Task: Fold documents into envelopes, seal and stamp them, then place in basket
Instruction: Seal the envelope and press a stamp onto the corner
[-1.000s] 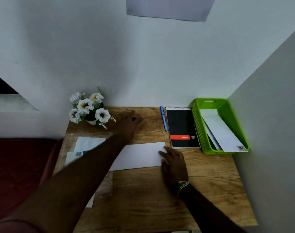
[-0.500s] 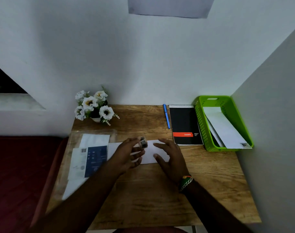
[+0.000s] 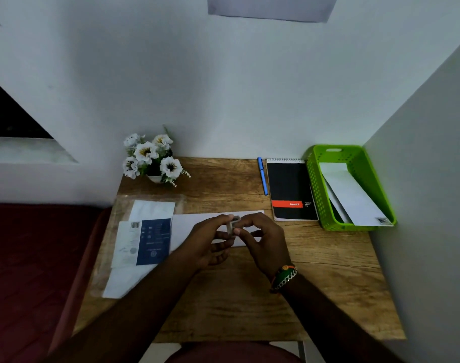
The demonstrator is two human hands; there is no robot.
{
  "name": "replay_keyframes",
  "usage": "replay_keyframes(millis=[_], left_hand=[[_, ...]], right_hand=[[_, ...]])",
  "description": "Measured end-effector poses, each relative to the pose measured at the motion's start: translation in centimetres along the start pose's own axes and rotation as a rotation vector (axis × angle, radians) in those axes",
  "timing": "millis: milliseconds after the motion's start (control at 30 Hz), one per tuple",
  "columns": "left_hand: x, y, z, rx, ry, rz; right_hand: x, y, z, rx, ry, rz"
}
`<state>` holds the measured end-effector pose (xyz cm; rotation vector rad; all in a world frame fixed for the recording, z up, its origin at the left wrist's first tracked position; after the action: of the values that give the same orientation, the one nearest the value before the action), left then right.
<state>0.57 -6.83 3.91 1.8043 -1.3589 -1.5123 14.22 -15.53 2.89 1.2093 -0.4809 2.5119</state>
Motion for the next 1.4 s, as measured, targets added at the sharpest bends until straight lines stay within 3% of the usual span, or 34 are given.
replay_keyframes(millis=[267, 400, 467, 600, 733, 800, 900, 933, 1033, 1067, 1233, 1400], left_hand=[[-1.9, -2.6, 0.1, -0.102, 0.005, -0.057], [-4.6, -6.3, 0.5, -0.273, -0.513, -0.603], [-6.4, -8.2, 0.8, -0.331, -0.765, -0.766], [-9.9, -11.3, 0.6, -0.521, -1.235, -0.899], [-10.5, -14.4, 0.7, -0.391, -1.345, -0.832], [-9.5, -14.4, 0.7, -0.377, -1.307, -0.890], [-6.3, -11.3, -0.9, -0.420, -1.054, -1.047], [-4.8, -9.7, -1.7, -0.336, -0.916, -1.016], [-0.4, -5.9, -3.2, -0.088, -0.500, -0.624], [0.8, -5.3, -3.2, -0.053, -0.460, -0.551], [2.9, -3.9, -2.8, -0.104, -0.352, -0.495], [3.0, -3.7, -3.1, -0.108, -0.175, -0.287]], right_hand=[[0.1, 0.4, 0.6, -0.035, 0.030, -0.046], [-0.7, 0.7, 0.7, -0.019, -0.119, -0.219], [-1.6, 1.0, 0.6, -0.018, -0.150, -0.272], [-3.2, 1.1, 0.7, -0.035, -0.292, -0.396], [-4.2, 0.5, 1.1, -0.100, -0.415, -0.493], [-4.4, 0.2, 1.2, -0.103, -0.444, -0.512], [-4.7, -0.1, 1.2, -0.093, -0.457, -0.540], [-4.7, -0.2, 1.2, -0.090, -0.450, -0.543], [-5.0, -0.3, 1.2, -0.076, -0.422, -0.536], [-4.9, -0.3, 1.3, -0.074, -0.417, -0.536], [-5.0, -0.5, 1.3, -0.073, -0.385, -0.516], [-4.8, -0.6, 1.1, -0.063, -0.451, -0.613]])
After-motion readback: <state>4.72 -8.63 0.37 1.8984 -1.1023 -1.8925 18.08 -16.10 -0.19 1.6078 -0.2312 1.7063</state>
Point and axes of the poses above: each hand's wrist, its own y-axis away from the middle knuckle, its own z-axis out of the back of the hand, x = y × z, the point moved 2 cm from there along -y, towards the middle knuckle, and after that the axes turned 9 degrees about y, right-handed, at the moved point
